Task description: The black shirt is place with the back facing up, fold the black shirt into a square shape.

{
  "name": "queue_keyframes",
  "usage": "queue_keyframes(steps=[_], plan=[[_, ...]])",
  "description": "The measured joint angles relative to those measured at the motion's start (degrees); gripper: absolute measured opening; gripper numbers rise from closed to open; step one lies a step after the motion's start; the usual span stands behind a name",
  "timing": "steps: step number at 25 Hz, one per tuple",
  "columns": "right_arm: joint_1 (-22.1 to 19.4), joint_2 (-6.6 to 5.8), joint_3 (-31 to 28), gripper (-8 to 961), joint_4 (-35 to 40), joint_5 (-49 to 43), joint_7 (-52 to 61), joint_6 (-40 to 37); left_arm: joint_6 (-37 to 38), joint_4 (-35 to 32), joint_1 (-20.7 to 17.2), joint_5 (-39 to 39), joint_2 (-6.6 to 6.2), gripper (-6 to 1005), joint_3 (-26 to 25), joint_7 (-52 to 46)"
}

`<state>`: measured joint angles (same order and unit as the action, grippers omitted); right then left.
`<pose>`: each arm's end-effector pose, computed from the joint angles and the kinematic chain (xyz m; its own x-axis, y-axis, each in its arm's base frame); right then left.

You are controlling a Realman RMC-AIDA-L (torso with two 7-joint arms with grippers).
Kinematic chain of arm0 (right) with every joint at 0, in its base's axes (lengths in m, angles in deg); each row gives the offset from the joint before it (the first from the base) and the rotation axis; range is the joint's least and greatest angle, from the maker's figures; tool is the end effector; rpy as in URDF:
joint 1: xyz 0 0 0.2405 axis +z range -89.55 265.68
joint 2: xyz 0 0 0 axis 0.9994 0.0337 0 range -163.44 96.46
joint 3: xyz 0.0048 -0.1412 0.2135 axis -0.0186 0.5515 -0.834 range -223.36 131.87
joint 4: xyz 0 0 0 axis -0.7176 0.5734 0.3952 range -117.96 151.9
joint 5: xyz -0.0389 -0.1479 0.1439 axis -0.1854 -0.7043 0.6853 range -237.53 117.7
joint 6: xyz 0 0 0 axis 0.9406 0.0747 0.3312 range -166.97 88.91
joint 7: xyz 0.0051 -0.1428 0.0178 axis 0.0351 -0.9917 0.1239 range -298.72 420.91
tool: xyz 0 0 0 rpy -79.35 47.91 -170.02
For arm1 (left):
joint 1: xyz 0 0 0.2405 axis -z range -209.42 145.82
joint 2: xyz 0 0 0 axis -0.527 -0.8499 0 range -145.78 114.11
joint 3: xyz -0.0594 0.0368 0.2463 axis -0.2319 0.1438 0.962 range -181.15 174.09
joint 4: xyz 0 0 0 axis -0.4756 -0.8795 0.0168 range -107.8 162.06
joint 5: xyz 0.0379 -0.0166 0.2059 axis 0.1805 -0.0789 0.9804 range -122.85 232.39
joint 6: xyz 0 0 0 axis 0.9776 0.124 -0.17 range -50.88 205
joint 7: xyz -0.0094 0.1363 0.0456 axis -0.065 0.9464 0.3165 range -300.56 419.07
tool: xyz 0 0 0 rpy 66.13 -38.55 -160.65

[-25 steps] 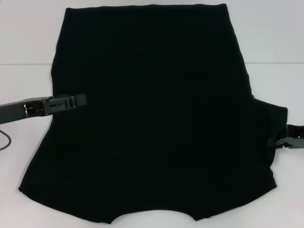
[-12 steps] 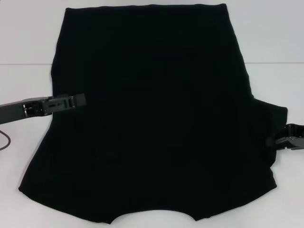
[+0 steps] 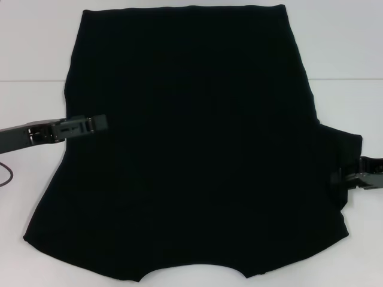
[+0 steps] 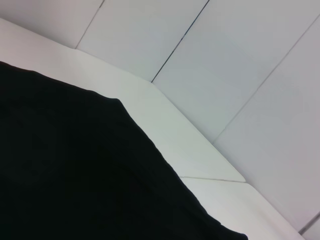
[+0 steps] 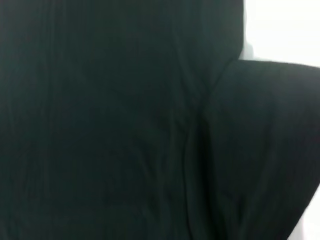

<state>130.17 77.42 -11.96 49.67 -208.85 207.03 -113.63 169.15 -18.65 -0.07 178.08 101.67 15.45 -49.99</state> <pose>0.3111 0.3869 0.0409 0.0982 -0.9460 -0.3090 -0.9753 -0.0298 -0.2187 -0.2868 0.3461 0.0723 0.4234 0.6247 0.6561 0.8451 -0.5333 -0.0376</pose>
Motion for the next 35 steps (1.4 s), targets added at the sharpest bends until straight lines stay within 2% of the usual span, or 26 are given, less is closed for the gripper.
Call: queue_keyframes(steps=[2,5,12,16,24,35], plan=[[0.0,0.00,0.4,432,0.0,0.0,0.0,0.0,-0.3,0.0,0.0,0.0,0.00,914,0.0,0.0],[-0.2,0.17,0.9,262,0.1,0.0,-0.4,-0.1,-0.4,0.0,0.0,-0.3,0.00,914,0.0,0.0],[0.1,0.44,1.8,114,0.5,0.0,-0.8,-0.3,-0.3,0.2,0.0,-0.7,0.00,914,0.0,0.0],[-0.7,-0.33,1.3,30,2.0,0.0,0.1,0.6,-0.2,0.3,-0.1,-0.7,-0.03,914,0.0,0.0],[-1.6,-3.85,-1.7,15,3.6,0.4,1.7,2.3,0.4,0.4,-0.6,-2.2,-0.09,914,0.0,-0.1],[1.4,-4.83,-1.2,17,3.6,3.3,1.1,0.7,0.5,0.5,-0.8,-3.7,-0.14,913,0.0,-0.1]])
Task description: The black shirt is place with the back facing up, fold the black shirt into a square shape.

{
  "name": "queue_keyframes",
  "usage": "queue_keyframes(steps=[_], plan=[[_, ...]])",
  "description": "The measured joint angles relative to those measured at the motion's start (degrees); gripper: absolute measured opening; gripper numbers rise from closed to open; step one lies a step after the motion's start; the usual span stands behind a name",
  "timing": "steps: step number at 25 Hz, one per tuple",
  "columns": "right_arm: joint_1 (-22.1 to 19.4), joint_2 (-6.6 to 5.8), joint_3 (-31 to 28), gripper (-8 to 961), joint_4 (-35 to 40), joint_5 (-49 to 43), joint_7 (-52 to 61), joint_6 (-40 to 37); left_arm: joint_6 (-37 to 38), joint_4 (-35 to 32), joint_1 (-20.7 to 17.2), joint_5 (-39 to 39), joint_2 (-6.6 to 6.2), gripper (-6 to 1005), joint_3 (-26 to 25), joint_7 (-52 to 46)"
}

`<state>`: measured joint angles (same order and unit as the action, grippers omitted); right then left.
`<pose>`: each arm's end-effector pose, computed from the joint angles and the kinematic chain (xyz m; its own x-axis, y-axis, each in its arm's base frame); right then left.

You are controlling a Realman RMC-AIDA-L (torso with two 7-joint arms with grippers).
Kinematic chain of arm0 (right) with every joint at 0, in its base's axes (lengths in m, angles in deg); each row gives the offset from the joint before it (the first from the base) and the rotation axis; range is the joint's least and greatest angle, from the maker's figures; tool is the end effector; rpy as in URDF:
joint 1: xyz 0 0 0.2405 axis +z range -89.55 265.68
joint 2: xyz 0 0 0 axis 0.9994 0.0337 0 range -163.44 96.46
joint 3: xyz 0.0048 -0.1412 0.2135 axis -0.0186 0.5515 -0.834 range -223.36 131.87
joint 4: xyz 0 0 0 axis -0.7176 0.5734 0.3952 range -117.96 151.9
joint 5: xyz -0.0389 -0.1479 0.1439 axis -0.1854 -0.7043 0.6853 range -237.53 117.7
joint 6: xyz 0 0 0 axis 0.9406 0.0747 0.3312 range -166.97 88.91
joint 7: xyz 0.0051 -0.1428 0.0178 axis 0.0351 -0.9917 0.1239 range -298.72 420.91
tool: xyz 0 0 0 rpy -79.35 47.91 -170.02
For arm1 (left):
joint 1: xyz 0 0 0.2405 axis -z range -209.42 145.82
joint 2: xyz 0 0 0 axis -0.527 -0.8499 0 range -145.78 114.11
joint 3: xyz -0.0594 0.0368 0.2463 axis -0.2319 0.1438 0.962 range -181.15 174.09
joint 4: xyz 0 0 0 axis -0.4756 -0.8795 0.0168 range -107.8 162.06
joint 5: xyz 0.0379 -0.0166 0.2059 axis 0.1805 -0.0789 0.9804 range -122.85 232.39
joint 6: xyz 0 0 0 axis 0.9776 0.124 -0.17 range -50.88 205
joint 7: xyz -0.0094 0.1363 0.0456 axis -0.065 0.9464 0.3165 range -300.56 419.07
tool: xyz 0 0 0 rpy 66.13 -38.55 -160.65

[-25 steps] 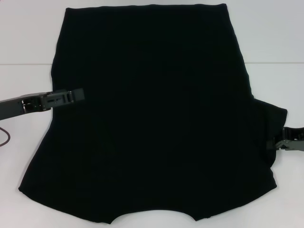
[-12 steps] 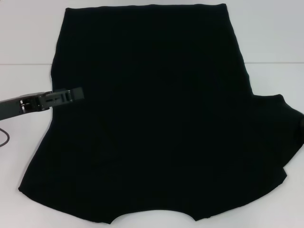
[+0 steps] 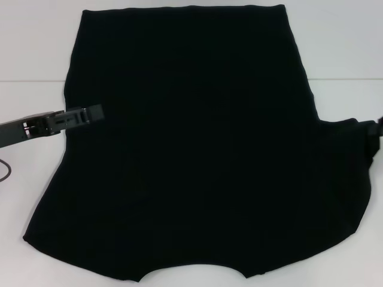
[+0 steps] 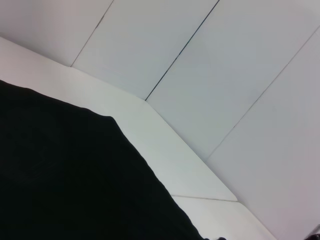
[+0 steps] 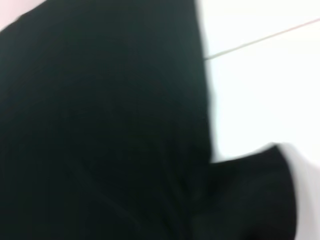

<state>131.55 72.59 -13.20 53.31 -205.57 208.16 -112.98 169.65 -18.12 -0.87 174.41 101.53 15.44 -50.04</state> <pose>0.3010 0.4178 0.1001 0.1482 -0.8807 -0.4499 -0.9674 -0.0347 -0.2507 -0.2853 0.3446 0.0770 0.3915 0.6001 0.6976 0.8432 -0.5374 -0.0109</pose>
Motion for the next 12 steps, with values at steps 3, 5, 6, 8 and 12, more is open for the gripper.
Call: queue_keyframes(steps=[3,5,6,8,12], plan=[[1.8,0.53,0.6,18,0.0,0.2,-0.7,-2.1,-0.2,0.1,0.0,-0.1,0.01,913,0.0,0.0],[3.4,1.12,1.4,18,0.0,0.3,-2.0,-3.4,-0.4,0.1,0.0,-0.2,0.03,913,0.0,0.0],[4.2,1.49,2.6,18,0.0,0.1,-2.9,-3.9,-0.4,0.1,0.0,-0.4,0.03,913,0.0,0.0],[5.8,2.16,6.2,19,-0.1,-0.3,-4.3,-4.3,-0.3,0.1,0.0,-1.0,0.04,913,0.0,0.0],[8.2,3.59,15.5,26,-0.1,-1.6,-5.0,-3.9,-0.3,0.1,-0.3,-1.3,0.01,913,-0.4,0.0]])
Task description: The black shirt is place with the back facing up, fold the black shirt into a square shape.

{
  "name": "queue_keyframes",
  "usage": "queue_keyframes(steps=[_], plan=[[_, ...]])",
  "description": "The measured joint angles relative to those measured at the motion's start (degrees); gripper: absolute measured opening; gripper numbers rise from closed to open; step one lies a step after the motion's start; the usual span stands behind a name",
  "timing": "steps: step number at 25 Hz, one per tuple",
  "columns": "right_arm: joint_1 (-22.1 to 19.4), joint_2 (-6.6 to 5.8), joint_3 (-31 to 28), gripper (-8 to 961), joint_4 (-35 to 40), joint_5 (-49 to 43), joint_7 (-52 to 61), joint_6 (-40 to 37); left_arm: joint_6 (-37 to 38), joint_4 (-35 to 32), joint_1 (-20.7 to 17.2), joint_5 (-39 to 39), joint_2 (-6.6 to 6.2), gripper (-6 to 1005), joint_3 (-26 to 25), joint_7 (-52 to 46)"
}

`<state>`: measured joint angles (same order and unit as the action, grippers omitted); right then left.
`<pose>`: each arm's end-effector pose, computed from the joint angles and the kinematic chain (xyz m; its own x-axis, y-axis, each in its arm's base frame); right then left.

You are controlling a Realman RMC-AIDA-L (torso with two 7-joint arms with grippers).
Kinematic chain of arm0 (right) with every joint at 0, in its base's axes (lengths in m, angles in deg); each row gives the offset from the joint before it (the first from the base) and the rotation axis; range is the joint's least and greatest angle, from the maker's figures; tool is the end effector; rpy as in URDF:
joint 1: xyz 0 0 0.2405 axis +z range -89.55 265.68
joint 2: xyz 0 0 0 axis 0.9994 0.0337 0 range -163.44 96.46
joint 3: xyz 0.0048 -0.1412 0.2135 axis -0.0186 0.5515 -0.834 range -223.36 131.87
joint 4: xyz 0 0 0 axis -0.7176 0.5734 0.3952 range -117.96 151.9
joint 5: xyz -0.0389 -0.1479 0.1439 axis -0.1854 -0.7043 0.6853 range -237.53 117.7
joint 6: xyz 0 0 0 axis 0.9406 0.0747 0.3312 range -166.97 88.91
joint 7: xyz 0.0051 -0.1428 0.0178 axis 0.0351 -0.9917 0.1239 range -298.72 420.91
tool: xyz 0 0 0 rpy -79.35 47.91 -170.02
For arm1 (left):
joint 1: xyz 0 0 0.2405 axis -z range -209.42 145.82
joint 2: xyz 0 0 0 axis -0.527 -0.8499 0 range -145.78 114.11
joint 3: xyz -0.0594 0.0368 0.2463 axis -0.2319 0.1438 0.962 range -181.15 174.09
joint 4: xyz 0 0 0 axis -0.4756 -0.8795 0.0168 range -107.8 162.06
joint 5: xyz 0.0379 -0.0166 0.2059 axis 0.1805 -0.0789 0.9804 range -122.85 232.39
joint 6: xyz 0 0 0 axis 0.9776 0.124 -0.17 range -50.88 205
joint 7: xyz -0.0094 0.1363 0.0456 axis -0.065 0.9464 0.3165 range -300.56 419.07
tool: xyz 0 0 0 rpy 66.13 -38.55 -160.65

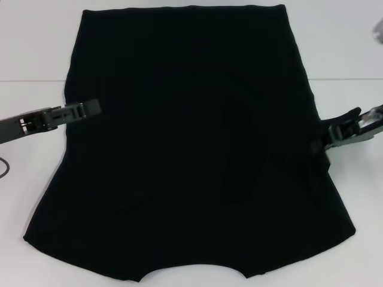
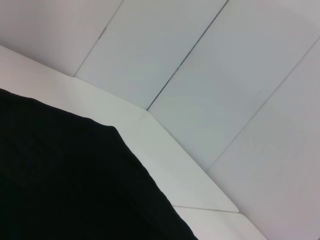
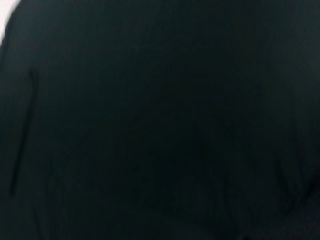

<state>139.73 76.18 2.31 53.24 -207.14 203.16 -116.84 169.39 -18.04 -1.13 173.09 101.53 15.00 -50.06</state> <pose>0.2311 0.4305 0.0416 0.4619 -0.8797 -0.1133 -0.8473 -0.3999 -0.3496 -0.2859 0.3449 0.0800 0.3751 0.5855 0.7187 0.8463 -0.5326 -0.0078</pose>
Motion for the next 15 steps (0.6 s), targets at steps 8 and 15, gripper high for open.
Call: queue_keyframes(steps=[8,15], plan=[[1.2,1.20,4.4,183,0.1,-1.8,-1.3,3.1,0.0,0.1,-0.5,-0.2,-0.10,912,-2.1,0.0],[0.7,1.54,1.2,456,1.8,-1.1,-2.1,6.0,0.2,0.1,-0.8,-0.2,-0.13,912,-2.9,0.0]])
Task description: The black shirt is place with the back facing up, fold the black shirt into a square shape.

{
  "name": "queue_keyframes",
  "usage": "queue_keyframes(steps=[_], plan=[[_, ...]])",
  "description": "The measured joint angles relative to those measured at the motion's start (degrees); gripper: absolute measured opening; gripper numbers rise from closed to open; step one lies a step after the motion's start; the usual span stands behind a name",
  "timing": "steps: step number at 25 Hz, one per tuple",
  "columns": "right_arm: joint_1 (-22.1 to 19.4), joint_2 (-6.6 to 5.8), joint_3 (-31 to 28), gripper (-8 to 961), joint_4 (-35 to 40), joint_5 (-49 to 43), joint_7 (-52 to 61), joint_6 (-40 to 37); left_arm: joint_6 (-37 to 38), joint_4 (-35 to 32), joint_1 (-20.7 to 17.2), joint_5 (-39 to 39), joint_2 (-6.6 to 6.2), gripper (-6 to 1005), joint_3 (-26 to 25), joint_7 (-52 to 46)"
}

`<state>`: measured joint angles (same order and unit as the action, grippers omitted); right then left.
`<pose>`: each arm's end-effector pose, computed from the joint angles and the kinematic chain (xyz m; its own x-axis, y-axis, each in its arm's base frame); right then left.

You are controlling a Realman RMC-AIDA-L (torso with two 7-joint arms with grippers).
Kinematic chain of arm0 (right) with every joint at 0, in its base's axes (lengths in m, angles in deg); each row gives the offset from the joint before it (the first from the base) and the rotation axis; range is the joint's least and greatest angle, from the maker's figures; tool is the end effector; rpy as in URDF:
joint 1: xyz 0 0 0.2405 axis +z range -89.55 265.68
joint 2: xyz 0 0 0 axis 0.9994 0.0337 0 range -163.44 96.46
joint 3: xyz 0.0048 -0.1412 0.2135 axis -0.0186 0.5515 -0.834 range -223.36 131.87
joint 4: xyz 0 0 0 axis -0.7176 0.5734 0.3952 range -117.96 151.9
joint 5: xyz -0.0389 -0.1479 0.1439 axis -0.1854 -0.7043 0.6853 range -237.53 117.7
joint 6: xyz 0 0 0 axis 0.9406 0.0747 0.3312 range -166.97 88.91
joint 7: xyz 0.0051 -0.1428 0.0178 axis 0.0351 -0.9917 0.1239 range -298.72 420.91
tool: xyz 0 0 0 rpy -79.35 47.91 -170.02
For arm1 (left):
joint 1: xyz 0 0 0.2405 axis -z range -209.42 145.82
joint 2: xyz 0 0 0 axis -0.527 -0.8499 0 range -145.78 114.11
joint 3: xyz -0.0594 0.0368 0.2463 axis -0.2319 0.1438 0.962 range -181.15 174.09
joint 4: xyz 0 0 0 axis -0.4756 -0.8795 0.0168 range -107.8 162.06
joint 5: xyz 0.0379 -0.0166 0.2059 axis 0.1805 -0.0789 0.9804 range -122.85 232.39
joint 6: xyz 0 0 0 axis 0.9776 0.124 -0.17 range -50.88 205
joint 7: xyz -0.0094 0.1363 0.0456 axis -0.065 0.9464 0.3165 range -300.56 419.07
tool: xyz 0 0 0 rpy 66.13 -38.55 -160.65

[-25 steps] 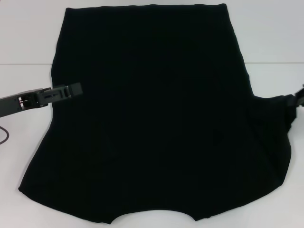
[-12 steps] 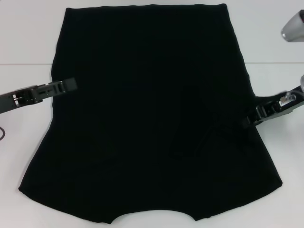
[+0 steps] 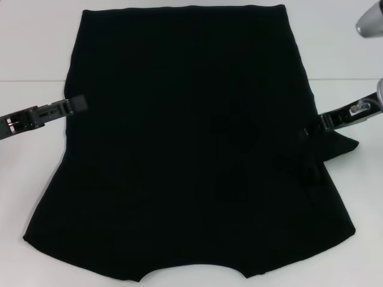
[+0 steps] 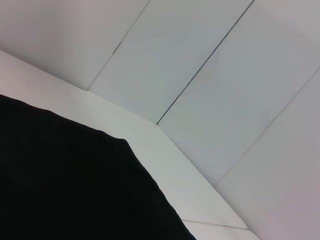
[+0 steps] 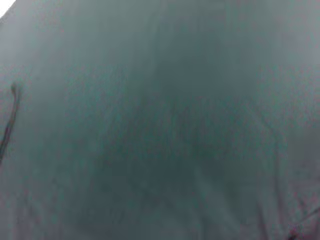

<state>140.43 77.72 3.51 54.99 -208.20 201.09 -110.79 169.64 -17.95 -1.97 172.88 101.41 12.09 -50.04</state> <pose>0.2219 0.4459 0.0383 0.5504 -0.8215 -0.1488 -0.7851 -0.4486 -0.4270 -0.2949 0.3398 0.0876 0.3364 0.5689 0.7505 0.8642 -0.5032 -0.0059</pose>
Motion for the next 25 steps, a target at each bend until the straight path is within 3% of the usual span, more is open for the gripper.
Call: queue_keyframes(steps=[6,11,18,22,25], plan=[[-0.6,-0.34,-2.4,454,1.5,0.3,0.3,-1.6,0.5,0.0,-0.4,0.0,0.00,912,-1.1,0.0],[-1.7,-1.14,-2.5,452,2.9,-5.8,5.4,-5.6,1.3,0.0,-0.5,0.0,0.00,911,-2.1,0.0],[-7.3,-2.05,-5.8,448,8.8,-4.7,8.1,-10.3,1.4,0.2,-0.3,0.0,-0.10,911,-2.6,0.1],[-8.2,-2.23,-6.3,446,5.7,-4.8,7.8,-9.5,1.3,0.7,0.0,0.0,-0.24,911,-2.6,0.1],[-8.5,-1.60,-6.6,445,3.0,-4.6,7.3,-6.5,1.0,0.8,0.1,-0.1,-0.26,911,-2.6,0.1]])
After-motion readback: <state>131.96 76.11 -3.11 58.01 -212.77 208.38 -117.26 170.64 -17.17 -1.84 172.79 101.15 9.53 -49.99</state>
